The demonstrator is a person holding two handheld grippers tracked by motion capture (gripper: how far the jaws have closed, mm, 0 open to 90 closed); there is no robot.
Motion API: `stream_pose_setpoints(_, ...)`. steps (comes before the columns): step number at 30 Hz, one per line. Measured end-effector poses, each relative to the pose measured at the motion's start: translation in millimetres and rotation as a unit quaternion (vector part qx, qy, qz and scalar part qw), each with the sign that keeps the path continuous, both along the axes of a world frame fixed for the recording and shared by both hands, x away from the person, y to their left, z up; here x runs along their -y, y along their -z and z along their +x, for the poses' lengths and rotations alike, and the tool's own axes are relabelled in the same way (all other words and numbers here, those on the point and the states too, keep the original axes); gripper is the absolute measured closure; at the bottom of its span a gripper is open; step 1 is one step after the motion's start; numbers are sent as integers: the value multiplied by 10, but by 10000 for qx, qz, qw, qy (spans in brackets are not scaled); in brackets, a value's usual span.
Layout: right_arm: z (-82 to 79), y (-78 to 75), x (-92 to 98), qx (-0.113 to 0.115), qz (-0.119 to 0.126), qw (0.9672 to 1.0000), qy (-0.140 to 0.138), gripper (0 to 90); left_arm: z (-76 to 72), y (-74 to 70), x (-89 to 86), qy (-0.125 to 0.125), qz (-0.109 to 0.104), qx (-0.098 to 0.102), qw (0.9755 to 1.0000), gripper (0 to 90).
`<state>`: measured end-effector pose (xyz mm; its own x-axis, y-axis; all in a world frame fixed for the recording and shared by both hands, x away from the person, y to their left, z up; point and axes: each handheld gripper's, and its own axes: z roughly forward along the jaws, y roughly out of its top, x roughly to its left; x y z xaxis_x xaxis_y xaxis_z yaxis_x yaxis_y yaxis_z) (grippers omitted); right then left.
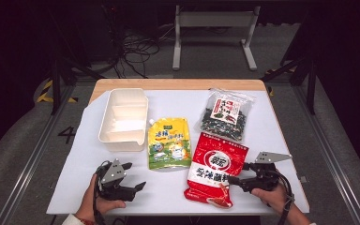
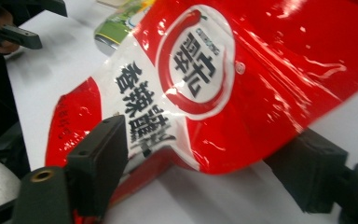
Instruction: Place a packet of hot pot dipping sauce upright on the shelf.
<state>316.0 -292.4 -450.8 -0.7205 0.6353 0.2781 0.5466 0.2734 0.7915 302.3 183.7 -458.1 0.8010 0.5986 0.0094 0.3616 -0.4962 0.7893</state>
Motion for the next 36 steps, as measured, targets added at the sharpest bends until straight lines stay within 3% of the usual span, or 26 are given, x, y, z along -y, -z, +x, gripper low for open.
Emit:
stream_pose_setpoints(6, 57, 19, -80, -39, -155, 9999, 29, 312, -9, 8, 3, 10, 13, -7, 10000, 161)
stream_pose_setpoints(8, 103, 40, -106, -140, -123, 9998, -17, 395, -7, 8, 2, -14, 50, 10, 10000, 161)
stream_pose_setpoints(11, 119, 3, -170, 16, -216, 9997, -138, 530, -4, 17, -6, -14, 60, -7, 10000, 161)
stream_pose_setpoints(17, 118, -12, -210, 219, -179, 9994, -220, 808, 4, 29, -6, -19, 108, -26, 9999, 161)
stream_pose_setpoints(19, 97, -33, -230, 402, -343, 9985, -141, 892, 5, 27, -15, 5, 104, -5, 9999, 161)
stream_pose_setpoints(21, 108, -45, -208, 349, -264, 9989, -172, 894, 2, 21, -25, -33, 66, 7, 10000, 155)
stream_pose_setpoints(24, 89, -84, -208, 443, -232, 9985, -211, 894, 9, 19, -47, -59, 13, 7, 10000, 155)
stream_pose_setpoints(32, -21, -337, -228, 934, 3, 9952, -300, 895, -6, 4, -80, 15, -127, 49, 9999, 143)
stream_pose_setpoints(36, -105, -488, -243, 1224, 108, 9916, -392, 895, -1, 5, -95, -23, -171, 56, 9998, 142)
